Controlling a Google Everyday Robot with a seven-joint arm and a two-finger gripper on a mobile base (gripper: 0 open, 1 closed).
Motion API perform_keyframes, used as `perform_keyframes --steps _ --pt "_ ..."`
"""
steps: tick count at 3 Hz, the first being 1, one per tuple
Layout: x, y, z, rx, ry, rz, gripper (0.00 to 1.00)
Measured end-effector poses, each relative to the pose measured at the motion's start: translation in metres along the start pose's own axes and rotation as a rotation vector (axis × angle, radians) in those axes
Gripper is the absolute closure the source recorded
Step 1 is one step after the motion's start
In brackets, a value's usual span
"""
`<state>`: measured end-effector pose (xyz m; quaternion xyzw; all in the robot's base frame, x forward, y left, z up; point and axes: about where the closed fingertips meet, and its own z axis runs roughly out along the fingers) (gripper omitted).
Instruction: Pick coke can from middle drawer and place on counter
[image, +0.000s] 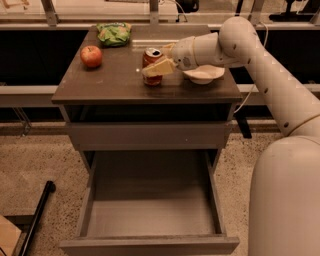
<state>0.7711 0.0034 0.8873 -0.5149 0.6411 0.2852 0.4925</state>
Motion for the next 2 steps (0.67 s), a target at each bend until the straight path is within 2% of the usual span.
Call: perform_keyframes --steps 1,2 --pt "0.0000 0.0009 0.0021 -0.003 0.000 0.000 0.00" --pt "0.0000 0.0009 0.0021 -0.003 0.000 0.000 0.00"
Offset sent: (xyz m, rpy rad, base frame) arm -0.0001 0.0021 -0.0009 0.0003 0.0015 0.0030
